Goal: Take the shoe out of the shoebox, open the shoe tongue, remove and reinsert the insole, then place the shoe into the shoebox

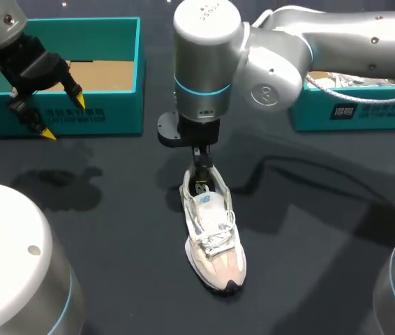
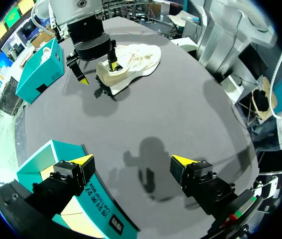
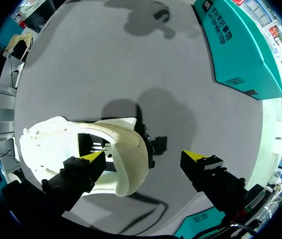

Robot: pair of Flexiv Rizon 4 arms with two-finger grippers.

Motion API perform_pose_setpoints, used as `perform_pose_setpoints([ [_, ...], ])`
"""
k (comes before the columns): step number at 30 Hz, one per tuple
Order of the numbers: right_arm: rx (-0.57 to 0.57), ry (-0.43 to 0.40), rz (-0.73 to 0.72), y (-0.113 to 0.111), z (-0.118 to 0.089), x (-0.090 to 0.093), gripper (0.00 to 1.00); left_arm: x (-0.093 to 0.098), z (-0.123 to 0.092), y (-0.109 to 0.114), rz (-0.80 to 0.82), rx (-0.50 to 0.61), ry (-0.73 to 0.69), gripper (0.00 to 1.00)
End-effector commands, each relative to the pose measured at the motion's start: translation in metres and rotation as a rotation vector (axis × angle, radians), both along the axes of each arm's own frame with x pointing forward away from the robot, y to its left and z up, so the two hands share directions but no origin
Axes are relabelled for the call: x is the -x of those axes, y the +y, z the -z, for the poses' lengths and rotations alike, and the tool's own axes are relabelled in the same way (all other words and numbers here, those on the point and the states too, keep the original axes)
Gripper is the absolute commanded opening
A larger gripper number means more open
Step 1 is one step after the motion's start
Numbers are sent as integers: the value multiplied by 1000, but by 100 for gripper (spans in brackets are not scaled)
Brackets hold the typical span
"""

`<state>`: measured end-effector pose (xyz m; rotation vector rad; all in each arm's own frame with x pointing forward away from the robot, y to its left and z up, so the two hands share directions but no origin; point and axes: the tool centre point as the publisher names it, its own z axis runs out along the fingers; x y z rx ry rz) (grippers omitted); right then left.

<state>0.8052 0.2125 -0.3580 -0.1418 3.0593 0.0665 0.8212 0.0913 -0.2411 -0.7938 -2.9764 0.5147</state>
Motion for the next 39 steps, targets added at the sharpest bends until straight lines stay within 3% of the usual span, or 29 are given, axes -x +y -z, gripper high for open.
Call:
perform_pose_setpoints([
  [1, 6, 16, 0, 6, 13, -6, 100, 0, 0, 0, 1, -2, 1, 100],
  [12, 5, 42, 9, 3, 24, -6, 98, 0, 0, 0, 1, -2, 1, 100],
  [17, -9, 47, 6, 0, 27, -4, 81, 0, 0, 0, 1, -2, 1, 100],
  [18, -9, 47, 6, -1, 27, -4, 72, 0, 0, 0, 1, -2, 1, 100],
  [19, -10, 48, 6, -2, 28, -3, 71, 0, 0, 0, 1, -2, 1, 100],
  [23, -12, 54, 4, -4, 30, -2, 49, 0, 0, 0, 1, -2, 1, 100],
  [27, -14, 58, 2, -4, 30, 0, 33, 0, 0, 0, 1, -2, 1, 100],
  [28, -14, 58, 0, -4, 30, 0, 26, 0, 0, 0, 1, -2, 1, 100],
  [30, -12, 59, 0, -4, 29, 2, 0, 0, 0, 0, 1, -2, 1, 100],
  [34, 1, 50, 5, -6, 16, 6, 0, 0, 0, 0, 1, -2, 1, 100],
  [39, 31, 16, 13, -13, -15, 8, 0, 0, 0, 0, 1, -2, 1, 100],
])
